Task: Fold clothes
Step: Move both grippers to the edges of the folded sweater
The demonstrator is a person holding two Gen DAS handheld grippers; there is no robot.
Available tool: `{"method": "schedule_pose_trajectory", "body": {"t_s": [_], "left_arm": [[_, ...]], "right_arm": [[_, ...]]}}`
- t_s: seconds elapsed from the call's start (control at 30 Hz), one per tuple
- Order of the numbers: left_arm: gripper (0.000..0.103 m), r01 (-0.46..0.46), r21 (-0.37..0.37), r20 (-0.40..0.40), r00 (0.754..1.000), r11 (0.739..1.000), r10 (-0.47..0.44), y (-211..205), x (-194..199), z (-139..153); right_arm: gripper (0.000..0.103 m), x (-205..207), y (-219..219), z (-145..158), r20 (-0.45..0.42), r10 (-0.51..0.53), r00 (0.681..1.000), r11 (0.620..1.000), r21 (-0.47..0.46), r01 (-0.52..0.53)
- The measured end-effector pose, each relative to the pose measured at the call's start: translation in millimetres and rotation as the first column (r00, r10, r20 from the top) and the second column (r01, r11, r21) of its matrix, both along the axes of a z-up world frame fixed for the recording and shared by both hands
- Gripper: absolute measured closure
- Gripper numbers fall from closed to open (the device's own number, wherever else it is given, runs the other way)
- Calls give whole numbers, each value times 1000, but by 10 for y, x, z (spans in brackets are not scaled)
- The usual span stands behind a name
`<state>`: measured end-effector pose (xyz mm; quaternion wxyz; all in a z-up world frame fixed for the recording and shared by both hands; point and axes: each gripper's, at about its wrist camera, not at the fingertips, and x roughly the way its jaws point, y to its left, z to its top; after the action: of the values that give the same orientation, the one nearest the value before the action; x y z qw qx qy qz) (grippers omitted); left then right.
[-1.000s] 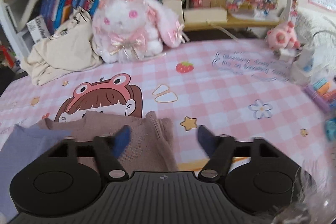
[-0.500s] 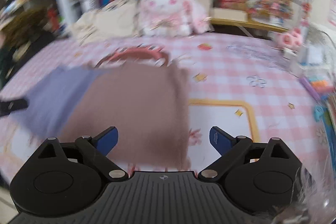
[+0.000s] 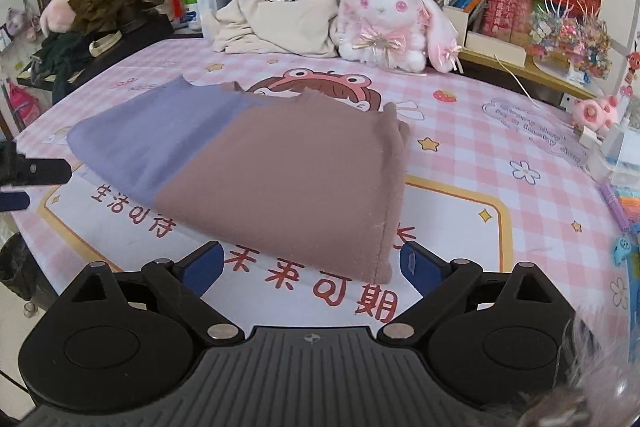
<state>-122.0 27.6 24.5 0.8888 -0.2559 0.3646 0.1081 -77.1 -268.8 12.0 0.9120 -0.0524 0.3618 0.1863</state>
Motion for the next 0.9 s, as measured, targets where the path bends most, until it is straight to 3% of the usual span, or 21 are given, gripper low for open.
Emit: {"method": "schedule_pose_trajectory", "body": {"t_s": [0.07,0.13,0.23,0.33,0.57,0.73,0.9], "left_arm": [[3,-76,-183,-22,997,980,73,229,17,-113],[3,-162,-383,-39,987,909,159,463,23,-256],[4,-229,-531,-18,966,816,259,706,45,-381],[7,-245,-569,16,951,785,308,872,101,-418],[41,-299,-622,-39,935,724,353,1146,380,-654],[51,-321,-661,-60,923,678,379,1286,481,-815],[57,-313,-645,-64,931,698,359,1349,658,-838]], "right_arm": [[7,-15,18,15,6,-2,1000,1000,-11,2],[7,-7,33,22,4,-19,1000,1000,-19,19],[7,18,52,30,-4,-58,998,998,-24,57],[7,24,107,35,-9,-84,996,996,-36,84],[7,39,266,71,-3,-117,993,991,-68,116],[7,96,350,98,-8,-141,990,988,-71,140],[10,171,373,108,-17,-189,982,980,-66,188]]}}
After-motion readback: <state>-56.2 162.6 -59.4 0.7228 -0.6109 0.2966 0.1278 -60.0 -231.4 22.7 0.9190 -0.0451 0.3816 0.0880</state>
